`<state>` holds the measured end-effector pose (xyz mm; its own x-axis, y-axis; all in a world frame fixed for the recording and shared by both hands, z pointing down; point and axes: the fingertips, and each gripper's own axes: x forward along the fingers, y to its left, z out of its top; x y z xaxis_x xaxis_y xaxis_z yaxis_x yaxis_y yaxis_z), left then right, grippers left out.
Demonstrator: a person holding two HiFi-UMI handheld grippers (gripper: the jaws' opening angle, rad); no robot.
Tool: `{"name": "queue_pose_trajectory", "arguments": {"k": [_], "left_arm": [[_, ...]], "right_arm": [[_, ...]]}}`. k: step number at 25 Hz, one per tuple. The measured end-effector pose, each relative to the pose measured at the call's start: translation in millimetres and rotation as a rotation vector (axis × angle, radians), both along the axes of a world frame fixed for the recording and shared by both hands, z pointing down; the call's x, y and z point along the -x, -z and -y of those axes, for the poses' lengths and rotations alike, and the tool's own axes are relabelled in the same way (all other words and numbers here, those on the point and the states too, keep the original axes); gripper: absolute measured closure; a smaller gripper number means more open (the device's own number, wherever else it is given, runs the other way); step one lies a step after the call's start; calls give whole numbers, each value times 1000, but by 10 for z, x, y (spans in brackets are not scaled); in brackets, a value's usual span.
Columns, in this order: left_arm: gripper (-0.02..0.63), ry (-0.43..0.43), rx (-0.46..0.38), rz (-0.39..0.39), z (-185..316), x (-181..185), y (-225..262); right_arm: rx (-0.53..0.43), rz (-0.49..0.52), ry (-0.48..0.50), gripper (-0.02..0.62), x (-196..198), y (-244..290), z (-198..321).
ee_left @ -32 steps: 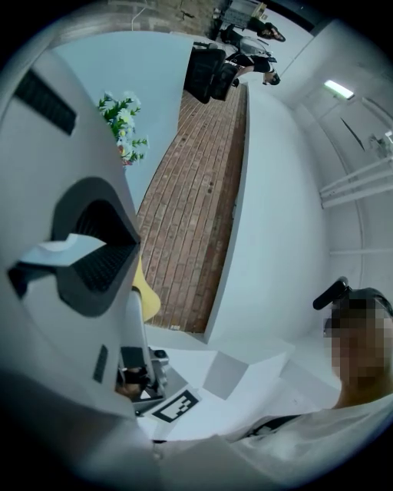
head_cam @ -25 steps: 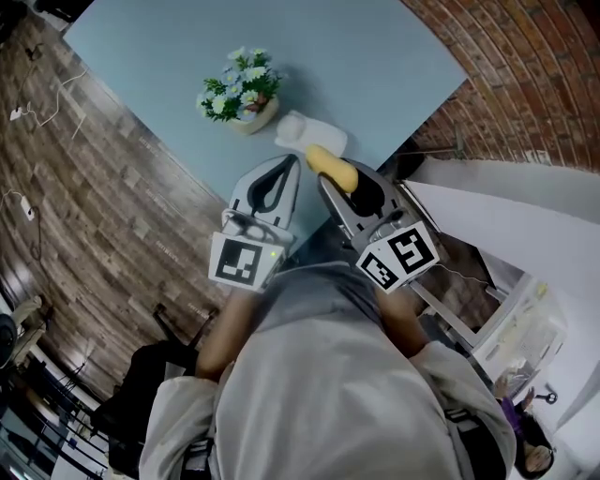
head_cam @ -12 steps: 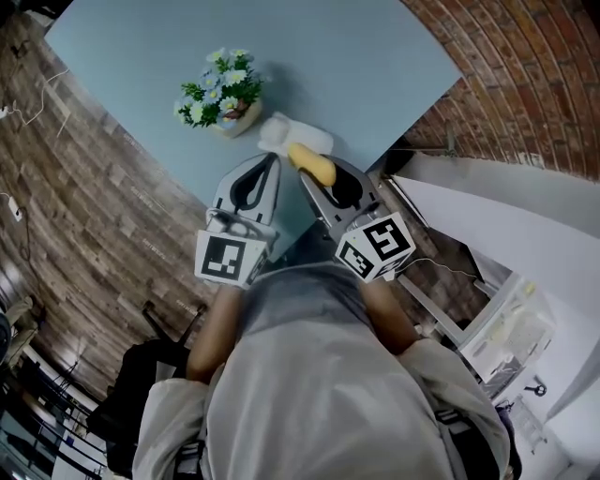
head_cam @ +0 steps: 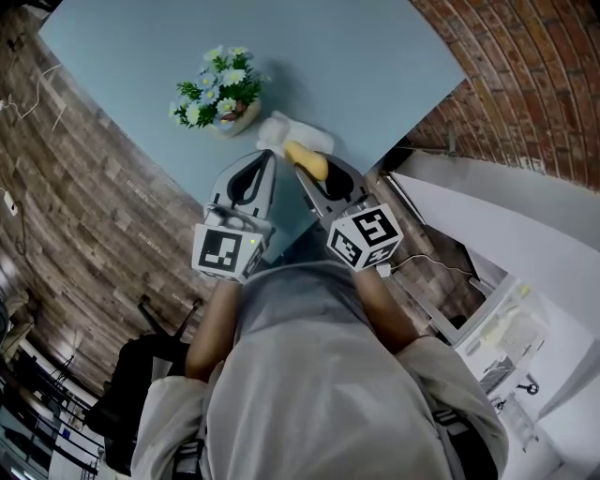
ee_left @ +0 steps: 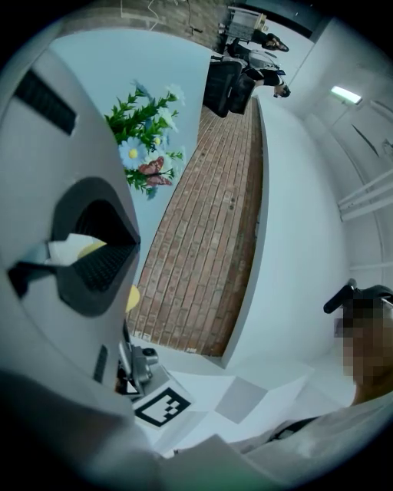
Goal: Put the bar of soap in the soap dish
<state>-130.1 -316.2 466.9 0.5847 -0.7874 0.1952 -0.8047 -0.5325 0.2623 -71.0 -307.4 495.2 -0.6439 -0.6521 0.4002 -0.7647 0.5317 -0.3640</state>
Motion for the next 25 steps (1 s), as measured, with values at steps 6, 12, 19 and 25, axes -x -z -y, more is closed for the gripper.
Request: {"name": "queue_pose_trajectory", "arguments": {"k": [6,12,19,25], "left_arm": [[608,-6,24,15,74,5,-130],[607,-12,33,15,128,25,-149],[608,-15,36,11,155,17,-162],[607,-19,37,5,178,-2,-175]], "right_arm": [[38,-11,-15,437,24,-173,75],[84,-26,-37,437,33,-327,136],[140,-57,-76,437,44,-498,213],[191,-73,-108,437,25,-608,247]]}}
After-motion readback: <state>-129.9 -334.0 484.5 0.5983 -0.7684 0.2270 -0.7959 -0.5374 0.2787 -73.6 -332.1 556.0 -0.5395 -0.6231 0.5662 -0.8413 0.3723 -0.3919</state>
